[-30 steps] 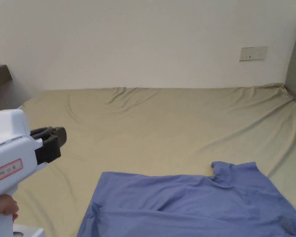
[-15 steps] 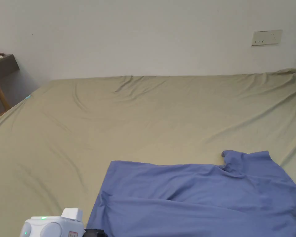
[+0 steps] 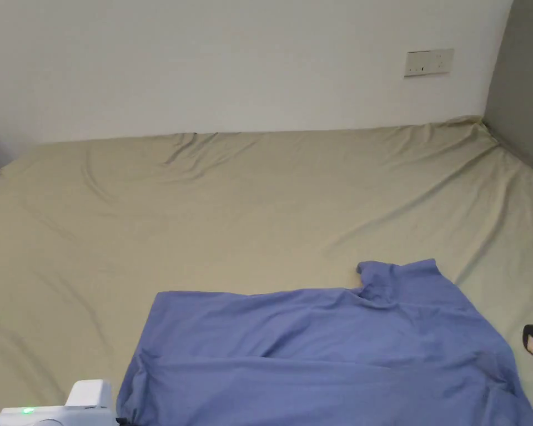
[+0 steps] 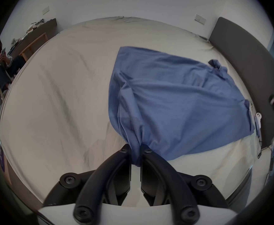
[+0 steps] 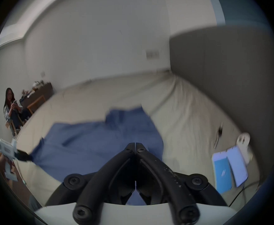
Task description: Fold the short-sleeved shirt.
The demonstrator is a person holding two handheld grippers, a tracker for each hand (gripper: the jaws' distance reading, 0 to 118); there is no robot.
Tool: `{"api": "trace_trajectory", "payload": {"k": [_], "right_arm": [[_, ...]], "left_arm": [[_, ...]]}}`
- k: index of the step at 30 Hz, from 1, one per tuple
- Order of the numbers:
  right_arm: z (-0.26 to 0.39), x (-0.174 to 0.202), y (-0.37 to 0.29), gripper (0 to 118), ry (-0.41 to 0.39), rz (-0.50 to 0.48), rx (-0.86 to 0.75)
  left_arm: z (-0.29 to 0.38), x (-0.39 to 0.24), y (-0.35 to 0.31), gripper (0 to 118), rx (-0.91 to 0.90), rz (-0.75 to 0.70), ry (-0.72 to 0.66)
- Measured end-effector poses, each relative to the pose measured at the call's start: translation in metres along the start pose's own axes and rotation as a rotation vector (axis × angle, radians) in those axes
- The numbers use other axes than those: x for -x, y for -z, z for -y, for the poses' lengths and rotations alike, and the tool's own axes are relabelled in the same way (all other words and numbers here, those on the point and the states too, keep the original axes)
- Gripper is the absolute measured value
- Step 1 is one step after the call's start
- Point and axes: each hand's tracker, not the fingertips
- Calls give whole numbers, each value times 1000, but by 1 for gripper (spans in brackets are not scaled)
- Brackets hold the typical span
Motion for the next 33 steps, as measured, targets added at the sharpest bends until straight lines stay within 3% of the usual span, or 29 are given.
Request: {"api": "trace_trajectory", "payload": {"k": [2,5,6,8,9,11,12,13,14,15,17,20,25,30,33], "right_arm": [[31,-21,22,4,41,33,122],[64,-45,43,116,70,63,262],[73,-51,47,117,83,40,250],[82,-55,43,110,123,-2,181],[89,-60,50,103,121,33,214],[99,-61,59,62,204,-3,352],[104,-58,60,55,220,-33,378],[100,-46,53,44,96,103,271],[99,-43,54,20,51,45,285],[99,-43,54,6,76,17,295],[100,-34,49,6,153,-27,294],[85,-26,36,6,34,16,261],[41,-46,-28,6,103,-62,193],[35,-54,-93,6,20,-98,245],[60,-57,-109,6,-25,-110,329]], "left_arm": [[-5,4,-15,9,-51,43,-51],[-11,9,-32,9,-87,90,-110],[-12,10,-36,9,-86,97,-116],[-13,6,-45,9,-118,99,-110],[-13,4,-47,9,-127,99,-98],[-14,-1,-46,9,-116,83,-81],[-14,-4,-45,9,-114,78,-76],[-13,-6,-44,9,-107,75,-67],[-10,-8,-42,9,-103,69,-65],[-8,-9,-40,9,-102,61,-63],[-5,-8,-36,9,-84,56,-72],[-3,-6,-45,9,-91,46,-85],[-4,6,-90,8,-140,77,-92],[29,8,-125,8,-117,50,-52],[61,20,-122,8,-15,118,-119]]}}
